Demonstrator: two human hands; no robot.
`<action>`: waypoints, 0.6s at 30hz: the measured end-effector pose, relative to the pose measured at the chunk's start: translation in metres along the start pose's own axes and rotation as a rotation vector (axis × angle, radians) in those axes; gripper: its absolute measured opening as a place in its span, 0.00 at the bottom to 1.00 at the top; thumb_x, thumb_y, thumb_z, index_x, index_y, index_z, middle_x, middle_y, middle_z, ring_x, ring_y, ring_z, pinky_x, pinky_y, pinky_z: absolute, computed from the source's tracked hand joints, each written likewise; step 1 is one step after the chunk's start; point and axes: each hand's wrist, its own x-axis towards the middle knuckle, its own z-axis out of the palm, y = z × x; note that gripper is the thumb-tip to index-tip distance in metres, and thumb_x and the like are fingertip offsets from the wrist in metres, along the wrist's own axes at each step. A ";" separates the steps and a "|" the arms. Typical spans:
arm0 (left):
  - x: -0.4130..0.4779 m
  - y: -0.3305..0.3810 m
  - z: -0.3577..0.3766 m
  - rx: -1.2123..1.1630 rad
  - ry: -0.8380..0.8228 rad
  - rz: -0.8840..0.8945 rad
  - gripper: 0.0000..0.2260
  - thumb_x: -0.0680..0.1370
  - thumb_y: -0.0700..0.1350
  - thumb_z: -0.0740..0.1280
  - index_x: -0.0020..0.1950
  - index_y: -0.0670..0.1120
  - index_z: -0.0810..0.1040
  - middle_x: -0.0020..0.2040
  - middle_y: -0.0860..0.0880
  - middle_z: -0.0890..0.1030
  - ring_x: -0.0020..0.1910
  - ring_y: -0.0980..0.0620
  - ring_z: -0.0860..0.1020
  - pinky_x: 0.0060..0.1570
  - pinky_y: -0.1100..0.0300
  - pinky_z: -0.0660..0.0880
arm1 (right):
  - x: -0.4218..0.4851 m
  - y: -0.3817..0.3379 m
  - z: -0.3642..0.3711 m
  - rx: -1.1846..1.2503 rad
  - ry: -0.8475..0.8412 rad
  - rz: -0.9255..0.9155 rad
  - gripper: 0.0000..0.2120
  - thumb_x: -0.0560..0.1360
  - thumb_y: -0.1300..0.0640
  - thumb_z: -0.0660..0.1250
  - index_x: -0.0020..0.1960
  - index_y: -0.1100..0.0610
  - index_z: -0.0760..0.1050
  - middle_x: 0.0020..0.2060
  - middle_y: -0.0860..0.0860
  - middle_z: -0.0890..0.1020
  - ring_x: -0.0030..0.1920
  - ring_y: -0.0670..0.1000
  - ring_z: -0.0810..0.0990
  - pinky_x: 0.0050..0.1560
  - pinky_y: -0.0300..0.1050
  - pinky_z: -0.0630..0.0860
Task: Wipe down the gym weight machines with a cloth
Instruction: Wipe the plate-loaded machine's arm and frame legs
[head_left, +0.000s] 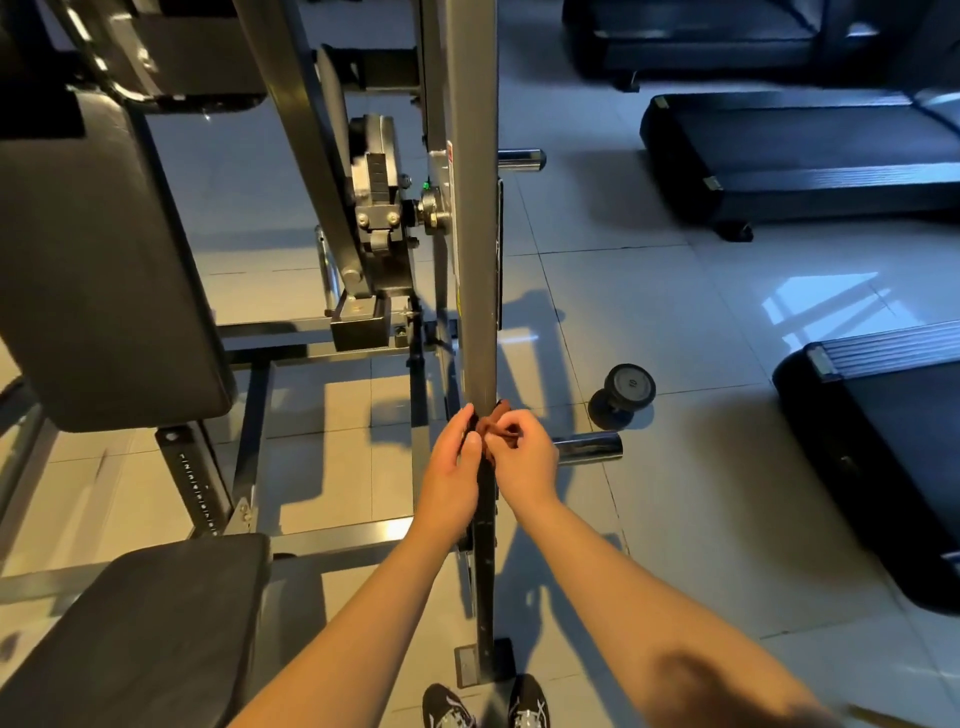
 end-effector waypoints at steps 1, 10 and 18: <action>-0.003 -0.001 0.001 0.009 -0.008 -0.001 0.20 0.86 0.47 0.56 0.79 0.55 0.63 0.76 0.56 0.67 0.69 0.67 0.67 0.65 0.71 0.64 | -0.003 0.000 -0.005 0.008 -0.021 0.013 0.08 0.77 0.61 0.70 0.46 0.48 0.78 0.44 0.45 0.82 0.47 0.46 0.82 0.51 0.53 0.83; -0.023 0.007 -0.021 -0.200 0.065 0.044 0.17 0.84 0.38 0.62 0.69 0.55 0.72 0.65 0.62 0.78 0.61 0.64 0.78 0.55 0.67 0.78 | -0.031 -0.041 -0.006 0.219 -0.271 0.102 0.12 0.82 0.59 0.60 0.53 0.52 0.82 0.49 0.50 0.84 0.52 0.48 0.83 0.48 0.39 0.81; 0.012 0.012 -0.046 0.033 0.150 0.286 0.18 0.80 0.34 0.65 0.60 0.57 0.78 0.62 0.54 0.77 0.62 0.64 0.74 0.59 0.73 0.70 | -0.018 -0.043 0.011 0.240 0.146 0.080 0.08 0.83 0.57 0.62 0.58 0.49 0.77 0.51 0.47 0.82 0.53 0.45 0.81 0.48 0.35 0.77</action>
